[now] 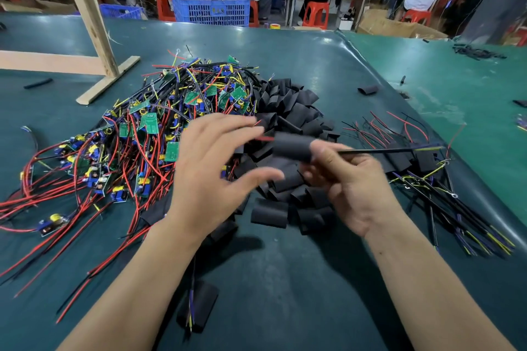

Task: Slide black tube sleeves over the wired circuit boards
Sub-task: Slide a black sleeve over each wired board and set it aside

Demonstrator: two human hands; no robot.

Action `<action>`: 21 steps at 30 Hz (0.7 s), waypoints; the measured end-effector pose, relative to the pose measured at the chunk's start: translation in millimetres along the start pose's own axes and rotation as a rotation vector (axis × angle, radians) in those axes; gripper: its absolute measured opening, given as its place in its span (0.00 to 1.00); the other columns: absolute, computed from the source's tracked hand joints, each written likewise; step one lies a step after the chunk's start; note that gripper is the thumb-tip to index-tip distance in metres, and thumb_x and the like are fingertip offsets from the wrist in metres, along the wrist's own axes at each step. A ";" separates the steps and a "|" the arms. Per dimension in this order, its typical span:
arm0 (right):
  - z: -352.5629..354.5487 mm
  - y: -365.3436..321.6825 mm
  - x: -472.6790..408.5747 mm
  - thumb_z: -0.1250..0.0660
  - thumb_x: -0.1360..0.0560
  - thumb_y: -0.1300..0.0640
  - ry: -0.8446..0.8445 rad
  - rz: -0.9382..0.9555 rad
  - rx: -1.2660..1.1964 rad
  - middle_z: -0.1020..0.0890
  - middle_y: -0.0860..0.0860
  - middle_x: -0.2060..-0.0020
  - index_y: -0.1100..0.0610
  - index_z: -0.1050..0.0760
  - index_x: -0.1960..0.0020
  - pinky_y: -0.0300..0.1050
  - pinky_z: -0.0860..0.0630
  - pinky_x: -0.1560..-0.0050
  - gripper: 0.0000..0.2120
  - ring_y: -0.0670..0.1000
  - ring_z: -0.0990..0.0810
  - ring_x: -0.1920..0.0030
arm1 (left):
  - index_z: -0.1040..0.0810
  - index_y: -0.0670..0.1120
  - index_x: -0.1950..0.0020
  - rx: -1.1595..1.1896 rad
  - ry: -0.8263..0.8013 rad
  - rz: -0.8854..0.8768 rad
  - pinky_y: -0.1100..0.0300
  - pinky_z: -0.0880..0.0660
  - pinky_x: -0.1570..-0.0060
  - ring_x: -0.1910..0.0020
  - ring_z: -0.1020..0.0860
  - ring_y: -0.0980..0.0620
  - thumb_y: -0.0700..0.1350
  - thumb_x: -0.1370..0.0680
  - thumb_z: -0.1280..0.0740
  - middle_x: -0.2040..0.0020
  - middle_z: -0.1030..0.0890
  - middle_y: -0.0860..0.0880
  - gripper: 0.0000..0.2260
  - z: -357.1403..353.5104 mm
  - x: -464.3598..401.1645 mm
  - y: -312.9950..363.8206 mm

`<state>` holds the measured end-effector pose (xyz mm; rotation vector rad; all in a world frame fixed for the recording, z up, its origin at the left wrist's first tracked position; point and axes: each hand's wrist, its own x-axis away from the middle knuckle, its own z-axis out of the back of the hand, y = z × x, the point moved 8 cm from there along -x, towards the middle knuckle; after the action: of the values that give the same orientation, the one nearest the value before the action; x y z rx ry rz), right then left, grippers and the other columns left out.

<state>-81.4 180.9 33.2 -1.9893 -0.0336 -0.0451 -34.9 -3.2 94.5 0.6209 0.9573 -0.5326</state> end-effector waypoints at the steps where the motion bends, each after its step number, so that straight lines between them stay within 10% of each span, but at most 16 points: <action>1: 9.2 -7.0 -2.4 0.28 0.36 0.58 0.059 0.026 -0.062 0.18 0.51 0.70 0.56 0.16 0.68 0.35 0.22 0.69 0.03 0.48 0.18 0.70 | 0.17 0.38 0.48 -0.030 0.079 0.015 0.47 0.28 0.43 0.48 0.21 0.42 0.48 0.29 0.22 0.47 0.18 0.45 0.17 7.7 0.5 -3.8; 6: 33.8 -13.1 -6.5 0.27 0.34 0.54 0.187 -0.013 -0.079 0.16 0.54 0.64 0.54 0.20 0.65 0.36 0.23 0.70 0.05 0.47 0.17 0.68 | 0.16 0.41 0.54 0.179 0.010 0.192 0.54 0.24 0.59 0.62 0.20 0.51 0.42 0.23 0.29 0.60 0.17 0.50 0.04 -6.6 8.1 -10.8; 12: 49.6 -22.9 -8.4 0.27 0.34 0.55 0.308 0.082 -0.249 0.16 0.53 0.68 0.58 0.20 0.60 0.34 0.23 0.70 0.08 0.47 0.17 0.69 | 0.17 0.45 0.45 0.073 -0.326 0.282 0.52 0.25 0.47 0.52 0.22 0.48 0.49 0.25 0.27 0.53 0.17 0.51 0.12 -41.7 24.4 -24.4; 18: 115.2 -22.5 -8.0 0.35 0.21 0.63 0.666 0.139 -0.568 0.20 0.54 0.63 0.62 0.27 0.57 0.40 0.18 0.56 0.06 0.47 0.18 0.64 | 0.15 0.44 0.50 -0.096 -0.269 0.311 0.55 0.28 0.48 0.52 0.24 0.45 0.47 0.25 0.27 0.54 0.18 0.50 0.08 -34.3 23.2 -39.0; 21: 118.4 -12.0 -7.9 0.37 0.18 0.60 0.707 0.070 -0.591 0.22 0.56 0.60 0.64 0.29 0.56 0.41 0.18 0.64 0.09 0.53 0.16 0.64 | 0.15 0.44 0.53 -0.147 -0.219 0.311 0.54 0.28 0.51 0.55 0.24 0.45 0.47 0.24 0.27 0.56 0.18 0.49 0.06 -27.3 21.6 -41.3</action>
<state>-87.8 293.9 -4.3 -2.4451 0.5618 -0.7847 -67.8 -16.7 53.8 0.5530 0.6701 -0.2439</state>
